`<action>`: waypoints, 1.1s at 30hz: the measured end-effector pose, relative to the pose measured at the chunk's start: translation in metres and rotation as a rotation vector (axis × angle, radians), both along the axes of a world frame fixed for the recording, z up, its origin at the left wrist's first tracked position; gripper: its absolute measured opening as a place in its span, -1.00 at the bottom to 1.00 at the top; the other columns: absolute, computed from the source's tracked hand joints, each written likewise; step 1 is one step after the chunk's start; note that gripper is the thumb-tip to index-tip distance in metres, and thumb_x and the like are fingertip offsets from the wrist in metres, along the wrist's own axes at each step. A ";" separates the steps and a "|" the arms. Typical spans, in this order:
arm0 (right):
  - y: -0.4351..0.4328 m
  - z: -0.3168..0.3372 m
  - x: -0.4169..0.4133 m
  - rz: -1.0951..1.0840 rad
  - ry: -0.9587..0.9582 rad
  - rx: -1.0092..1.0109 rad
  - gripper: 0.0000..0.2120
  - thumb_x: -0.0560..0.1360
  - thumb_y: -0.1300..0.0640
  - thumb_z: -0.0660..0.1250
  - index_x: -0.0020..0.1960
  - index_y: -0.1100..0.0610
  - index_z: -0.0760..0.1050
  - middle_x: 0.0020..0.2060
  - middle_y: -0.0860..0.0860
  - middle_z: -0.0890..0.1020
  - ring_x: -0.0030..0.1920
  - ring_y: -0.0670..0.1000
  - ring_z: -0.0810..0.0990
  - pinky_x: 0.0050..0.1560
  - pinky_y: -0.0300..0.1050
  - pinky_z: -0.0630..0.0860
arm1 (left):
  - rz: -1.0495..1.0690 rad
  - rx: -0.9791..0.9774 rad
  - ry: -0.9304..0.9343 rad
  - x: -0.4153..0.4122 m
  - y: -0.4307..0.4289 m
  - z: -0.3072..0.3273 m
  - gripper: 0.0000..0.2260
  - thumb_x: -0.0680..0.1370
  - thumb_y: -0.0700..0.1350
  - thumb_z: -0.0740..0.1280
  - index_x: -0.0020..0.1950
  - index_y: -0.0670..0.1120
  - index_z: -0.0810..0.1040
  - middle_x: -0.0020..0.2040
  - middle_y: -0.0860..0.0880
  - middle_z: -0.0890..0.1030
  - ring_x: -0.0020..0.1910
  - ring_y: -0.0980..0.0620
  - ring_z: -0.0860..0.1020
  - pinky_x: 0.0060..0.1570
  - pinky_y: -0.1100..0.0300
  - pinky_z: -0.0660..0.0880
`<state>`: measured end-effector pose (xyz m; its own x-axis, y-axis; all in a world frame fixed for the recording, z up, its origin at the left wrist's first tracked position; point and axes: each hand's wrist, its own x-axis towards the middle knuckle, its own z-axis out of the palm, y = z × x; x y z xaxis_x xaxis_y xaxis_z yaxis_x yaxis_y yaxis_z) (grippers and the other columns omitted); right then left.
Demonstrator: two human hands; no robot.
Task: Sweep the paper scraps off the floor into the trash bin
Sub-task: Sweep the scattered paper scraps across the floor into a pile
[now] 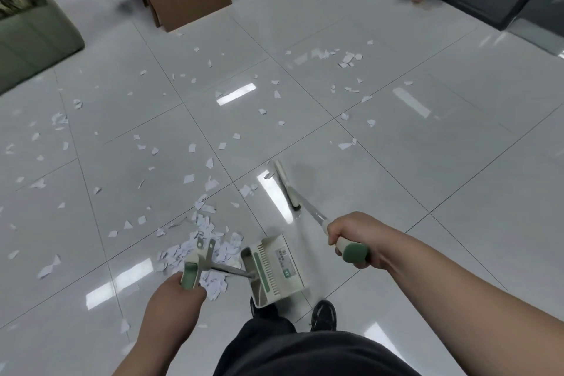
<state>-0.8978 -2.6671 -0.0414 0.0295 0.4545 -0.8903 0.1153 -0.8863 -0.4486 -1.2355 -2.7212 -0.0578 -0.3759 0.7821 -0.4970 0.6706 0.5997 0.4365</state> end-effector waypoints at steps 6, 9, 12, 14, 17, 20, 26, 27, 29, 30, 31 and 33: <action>0.058 -0.009 -0.012 0.065 -0.143 0.047 -0.87 0.33 0.30 0.35 -0.20 0.14 0.43 -0.25 0.13 0.42 -0.24 0.13 0.35 -0.40 -0.26 0.20 | 0.042 0.017 -0.035 -0.022 0.027 -0.006 -0.93 0.43 -0.21 0.28 -0.21 -0.20 0.44 -0.43 -0.09 0.46 -0.43 -0.12 0.40 -0.35 0.07 0.40; 0.098 -0.016 -0.028 0.115 -0.195 0.053 -0.86 0.34 0.30 0.33 -0.19 0.13 0.42 -0.29 0.10 0.38 -0.32 0.10 0.30 -0.40 -0.26 0.17 | 0.077 -0.002 -0.059 -0.042 0.045 -0.009 -0.93 0.43 -0.20 0.29 -0.20 -0.20 0.46 -0.43 -0.08 0.47 -0.42 -0.13 0.42 -0.33 0.07 0.43; 0.137 -0.024 -0.056 0.184 -0.212 0.039 -0.86 0.35 0.29 0.32 -0.18 0.12 0.40 -0.37 0.07 0.36 -0.42 0.04 0.25 -0.42 -0.26 0.17 | 0.092 -0.011 -0.088 -0.066 0.064 -0.010 -0.91 0.43 -0.20 0.29 -0.21 -0.19 0.42 -0.44 -0.06 0.43 -0.43 -0.09 0.37 -0.34 0.07 0.38; 0.158 -0.031 -0.082 0.267 -0.222 0.029 -0.85 0.36 0.29 0.32 -0.17 0.13 0.37 -0.37 0.06 0.34 -0.42 0.04 0.24 -0.42 -0.26 0.18 | 0.103 -0.030 -0.101 -0.083 0.077 -0.013 -0.92 0.43 -0.20 0.29 -0.19 -0.20 0.44 -0.43 -0.05 0.43 -0.43 -0.09 0.36 -0.35 0.08 0.36; 0.177 -0.039 -0.132 0.433 -0.210 0.012 -0.84 0.40 0.29 0.31 -0.13 0.15 0.33 -0.35 0.06 0.31 -0.42 0.03 0.23 -0.43 -0.24 0.17 | 0.129 -0.064 -0.118 -0.108 0.091 -0.015 -0.93 0.43 -0.22 0.27 -0.17 -0.21 0.41 -0.44 -0.03 0.40 -0.43 -0.08 0.33 -0.34 0.08 0.33; 0.182 -0.041 -0.178 0.522 -0.167 -0.002 -0.86 0.40 0.29 0.31 -0.14 0.17 0.34 -0.34 0.08 0.33 -0.42 0.03 0.24 -0.43 -0.22 0.20 | 0.167 -0.085 -0.141 -0.129 0.101 -0.015 -0.92 0.42 -0.23 0.26 -0.23 -0.12 0.36 -0.42 -0.04 0.37 -0.41 -0.07 0.30 -0.34 0.07 0.28; 0.201 -0.025 -0.224 0.491 -0.075 -0.046 -0.86 0.36 0.27 0.33 -0.15 0.15 0.39 -0.31 0.08 0.36 -0.43 0.04 0.26 -0.46 -0.24 0.20 | 0.171 -0.065 -0.166 -0.153 0.118 -0.015 -0.86 0.44 -0.25 0.26 -0.25 -0.11 0.31 -0.39 -0.04 0.35 -0.39 -0.07 0.28 -0.34 0.10 0.26; 0.205 -0.021 -0.225 0.477 -0.067 -0.055 -0.85 0.35 0.27 0.34 -0.13 0.15 0.40 -0.29 0.09 0.38 -0.41 0.05 0.29 -0.45 -0.25 0.20 | 0.167 -0.063 -0.168 -0.155 0.121 -0.014 -0.85 0.44 -0.25 0.26 -0.25 -0.10 0.30 -0.39 -0.04 0.35 -0.39 -0.07 0.29 -0.33 0.10 0.26; 0.213 -0.013 -0.224 0.422 -0.051 -0.077 -0.81 0.34 0.26 0.34 -0.07 0.15 0.43 -0.23 0.14 0.44 -0.36 0.07 0.33 -0.44 -0.26 0.21 | 0.171 -0.051 -0.183 -0.156 0.127 -0.012 -0.83 0.45 -0.26 0.27 -0.26 -0.11 0.30 -0.40 -0.04 0.35 -0.39 -0.07 0.29 -0.33 0.10 0.23; 0.216 -0.008 -0.221 0.390 -0.048 -0.084 -0.79 0.34 0.25 0.34 -0.04 0.16 0.45 -0.22 0.16 0.46 -0.38 0.07 0.35 -0.45 -0.27 0.22 | 0.165 -0.046 -0.182 -0.157 0.131 -0.012 -0.82 0.46 -0.26 0.28 -0.26 -0.12 0.30 -0.40 -0.05 0.36 -0.39 -0.07 0.30 -0.34 0.09 0.22; 0.217 -0.004 -0.218 0.361 -0.045 -0.089 -0.78 0.35 0.26 0.34 -0.01 0.16 0.47 -0.24 0.16 0.49 -0.42 0.06 0.37 -0.46 -0.28 0.22 | 0.153 -0.044 -0.174 -0.156 0.134 -0.011 -0.82 0.47 -0.26 0.29 -0.26 -0.13 0.31 -0.39 -0.06 0.38 -0.39 -0.07 0.31 -0.34 0.09 0.21; 0.217 0.006 -0.210 0.315 -0.036 -0.095 -0.76 0.36 0.27 0.33 0.03 0.17 0.48 -0.33 0.14 0.52 -0.53 0.03 0.40 -0.46 -0.28 0.21 | 0.132 -0.037 -0.170 -0.154 0.145 -0.009 -0.82 0.47 -0.26 0.29 -0.26 -0.14 0.32 -0.37 -0.07 0.40 -0.38 -0.07 0.33 -0.34 0.08 0.21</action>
